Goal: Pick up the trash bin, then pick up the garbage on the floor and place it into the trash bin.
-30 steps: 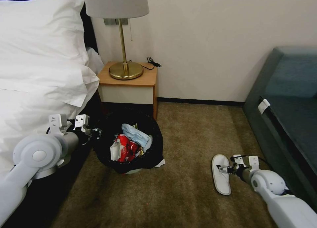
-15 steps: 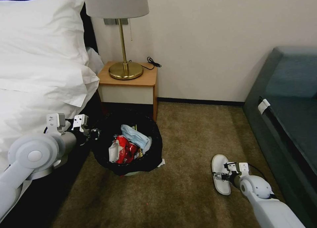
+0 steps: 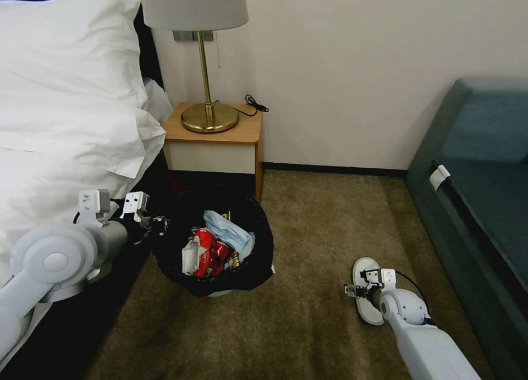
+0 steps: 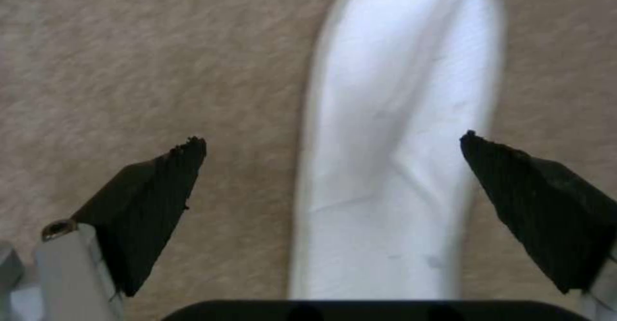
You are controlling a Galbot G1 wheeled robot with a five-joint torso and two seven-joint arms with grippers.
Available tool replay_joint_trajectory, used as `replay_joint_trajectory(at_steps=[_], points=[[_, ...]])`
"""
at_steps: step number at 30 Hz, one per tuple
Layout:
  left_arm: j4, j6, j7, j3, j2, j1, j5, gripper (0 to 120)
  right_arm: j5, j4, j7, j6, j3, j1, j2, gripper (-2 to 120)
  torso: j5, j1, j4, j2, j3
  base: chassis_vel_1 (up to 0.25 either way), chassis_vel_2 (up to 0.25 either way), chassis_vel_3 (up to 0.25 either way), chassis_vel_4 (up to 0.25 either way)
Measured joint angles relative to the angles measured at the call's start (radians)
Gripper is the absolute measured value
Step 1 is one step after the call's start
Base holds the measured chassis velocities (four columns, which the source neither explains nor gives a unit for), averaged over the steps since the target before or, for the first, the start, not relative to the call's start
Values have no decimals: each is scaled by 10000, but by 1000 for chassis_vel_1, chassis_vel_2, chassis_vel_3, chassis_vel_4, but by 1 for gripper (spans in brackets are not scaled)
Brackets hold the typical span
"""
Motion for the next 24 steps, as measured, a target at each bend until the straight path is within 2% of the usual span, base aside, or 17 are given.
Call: replay_joint_trajectory(at_steps=[8, 24], points=[[47, 0, 12, 8, -15, -13, -11, 3, 38, -423, 11, -201, 19, 201, -235, 100, 3, 0, -2, 0, 0, 0, 0, 0, 0], [144, 0, 97, 55, 69, -87, -10, 3, -425, -1622, 61, 122, -161, 776, 715, 100, 1, -1, 0, -1, 0, 0, 0, 0, 0]])
